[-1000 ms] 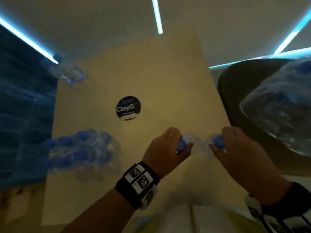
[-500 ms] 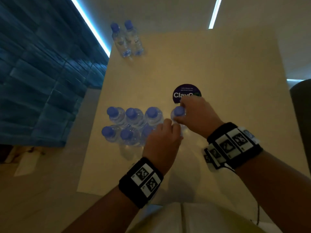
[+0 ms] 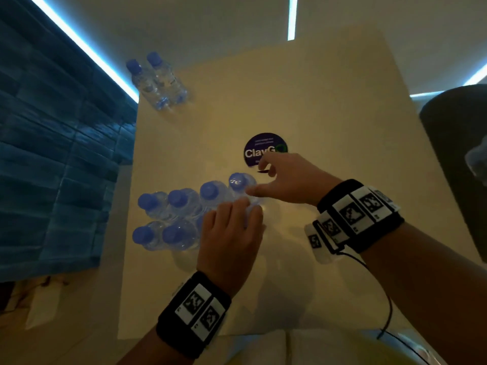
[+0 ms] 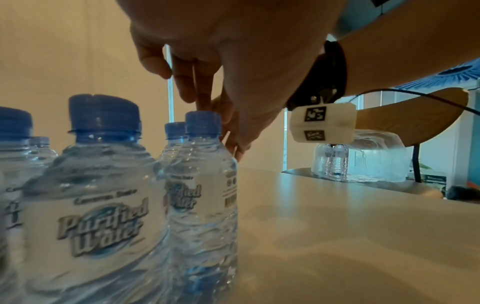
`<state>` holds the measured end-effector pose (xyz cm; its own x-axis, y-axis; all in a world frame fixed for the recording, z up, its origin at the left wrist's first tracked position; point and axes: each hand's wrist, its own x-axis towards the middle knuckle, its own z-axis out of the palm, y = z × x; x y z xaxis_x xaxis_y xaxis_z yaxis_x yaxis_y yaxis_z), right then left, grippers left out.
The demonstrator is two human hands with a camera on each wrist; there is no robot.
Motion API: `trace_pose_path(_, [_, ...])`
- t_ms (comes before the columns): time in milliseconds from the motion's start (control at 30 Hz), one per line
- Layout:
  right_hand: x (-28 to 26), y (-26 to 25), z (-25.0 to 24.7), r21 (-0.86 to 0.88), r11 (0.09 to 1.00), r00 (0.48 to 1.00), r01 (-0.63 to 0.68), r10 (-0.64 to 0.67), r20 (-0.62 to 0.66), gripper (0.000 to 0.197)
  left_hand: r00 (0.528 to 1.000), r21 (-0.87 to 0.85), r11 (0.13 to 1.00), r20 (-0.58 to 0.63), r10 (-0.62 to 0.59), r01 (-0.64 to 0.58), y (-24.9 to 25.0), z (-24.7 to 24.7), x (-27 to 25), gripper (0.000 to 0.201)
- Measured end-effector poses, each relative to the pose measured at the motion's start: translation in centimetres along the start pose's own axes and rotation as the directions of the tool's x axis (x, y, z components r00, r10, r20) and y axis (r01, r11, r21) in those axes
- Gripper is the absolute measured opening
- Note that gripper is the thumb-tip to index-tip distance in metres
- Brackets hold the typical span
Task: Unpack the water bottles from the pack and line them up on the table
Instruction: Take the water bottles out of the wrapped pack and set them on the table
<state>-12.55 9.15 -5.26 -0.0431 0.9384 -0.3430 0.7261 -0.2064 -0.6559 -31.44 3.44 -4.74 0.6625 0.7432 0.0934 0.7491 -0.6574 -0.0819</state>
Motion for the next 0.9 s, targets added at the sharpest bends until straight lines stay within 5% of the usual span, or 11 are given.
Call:
trace_pose_path(133, [-5.5,8.0,-4.3,0.072,0.976,0.977,-0.204,0.207,-0.043,0.047,0.991,-0.111,0.985,-0.028,0.131,-0.133,3.5,-1.2,1.9,0.021])
trace_pose_path(233, [-11.5,17.1,-8.3,0.107,0.901,0.892,-0.421,0.433,-0.127,0.040,0.949,-0.228,0.922,-0.032,0.314,-0.312,9.2,-1.1,5.1,0.017])
trace_pose_path(333, [-17.7,25.3,-12.7,0.172,0.765,0.719,-0.621,0.643,-0.265,0.039,0.849,-0.308,0.809,0.005,0.528,-0.501,16.8,-0.7,9.0,0.017])
trace_pose_path(400, [-20.9,29.4,-15.5,0.266,0.720,0.624,-0.641,0.691,-0.365,0.052,0.751,-0.354,0.702,0.000,0.660,-0.617,22.6,-0.6,11.9,0.016])
trace_pose_path(500, [-23.2,34.5,-18.6,0.316,0.759,0.619,-0.569,0.649,-0.442,0.085,0.593,-0.382,0.536,-0.039,0.805,-0.753,31.4,-1.0,16.6,0.019])
trace_pose_path(567, [-23.7,37.2,-20.0,0.322,0.761,0.630,-0.564,0.648,-0.428,0.079,0.547,-0.429,0.501,0.019,0.837,-0.752,36.7,-1.1,20.3,0.027])
trace_pose_path(633, [-23.7,38.7,-21.3,0.322,0.718,0.609,-0.617,0.695,-0.383,0.063,0.592,-0.489,0.603,0.200,0.781,-0.630,41.0,-0.8,23.8,0.050])
trace_pose_path(733, [-22.4,39.9,-22.8,0.379,0.718,0.571,-0.584,0.695,-0.437,0.054,0.724,-0.471,0.807,0.407,0.557,-0.357,44.3,0.5,27.6,0.073])
trace_pose_path(900, [-21.1,41.2,-24.7,0.498,0.725,0.453,-0.476,0.688,-0.567,0.078,0.924,-0.318,0.918,0.220,0.313,-0.235,45.5,3.1,33.5,0.075])
